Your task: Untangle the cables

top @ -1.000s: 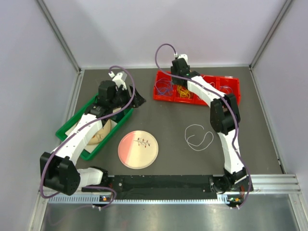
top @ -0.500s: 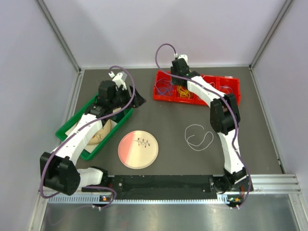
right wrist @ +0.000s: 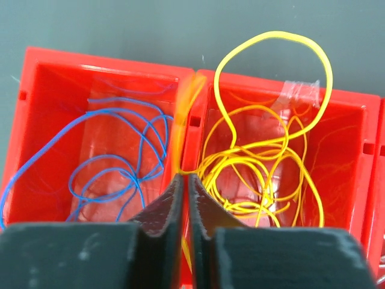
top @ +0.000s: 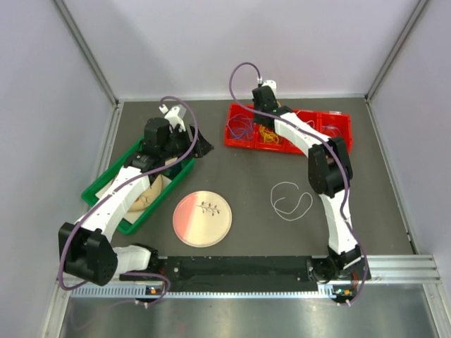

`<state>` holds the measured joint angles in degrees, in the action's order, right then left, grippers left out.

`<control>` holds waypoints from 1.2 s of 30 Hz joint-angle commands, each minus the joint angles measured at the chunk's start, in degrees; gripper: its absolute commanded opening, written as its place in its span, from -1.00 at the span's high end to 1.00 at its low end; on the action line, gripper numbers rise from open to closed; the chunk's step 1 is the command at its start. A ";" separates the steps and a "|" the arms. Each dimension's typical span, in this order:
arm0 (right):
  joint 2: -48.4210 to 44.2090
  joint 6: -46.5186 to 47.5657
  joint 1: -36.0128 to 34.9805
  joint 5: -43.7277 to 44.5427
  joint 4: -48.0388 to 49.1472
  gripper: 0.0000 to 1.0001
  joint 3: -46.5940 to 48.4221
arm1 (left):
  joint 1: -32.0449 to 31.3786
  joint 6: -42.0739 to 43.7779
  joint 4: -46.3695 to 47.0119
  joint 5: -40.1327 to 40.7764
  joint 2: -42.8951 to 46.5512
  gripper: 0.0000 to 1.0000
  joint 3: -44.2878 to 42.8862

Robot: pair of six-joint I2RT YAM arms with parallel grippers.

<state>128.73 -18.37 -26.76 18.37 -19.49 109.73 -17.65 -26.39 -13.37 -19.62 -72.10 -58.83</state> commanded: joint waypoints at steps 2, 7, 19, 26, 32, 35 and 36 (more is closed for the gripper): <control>-2.60 -2.72 0.57 -0.97 -2.31 1.00 -2.94 | 0.42 1.08 1.41 0.72 2.31 -0.39 -0.94; -7.08 -3.25 0.66 -0.53 1.72 1.00 -8.21 | 0.51 1.17 1.24 0.81 2.31 -0.39 -0.94; -13.06 -1.23 1.98 -0.53 5.33 0.37 -16.12 | 0.51 0.73 1.41 0.28 2.40 -0.39 -0.50; -18.33 -0.88 2.15 -2.19 9.90 0.37 -21.57 | 0.51 0.73 1.50 0.28 2.75 -0.39 -0.59; -18.78 -0.61 2.07 -4.30 10.70 0.34 -21.84 | 0.60 0.47 1.50 0.10 2.93 -0.39 -0.41; -18.69 0.35 2.15 -6.32 10.87 0.21 -21.84 | 0.60 0.46 1.32 0.37 3.28 -0.39 -0.32; -18.51 2.53 2.07 -7.90 11.05 0.21 -21.58 | 0.60 0.46 1.41 0.37 3.19 -0.39 -0.32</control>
<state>112.44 -19.27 -24.93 14.74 -11.09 87.64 -17.32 -26.00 -13.67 -19.42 -71.35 -58.81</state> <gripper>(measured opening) 0.379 0.694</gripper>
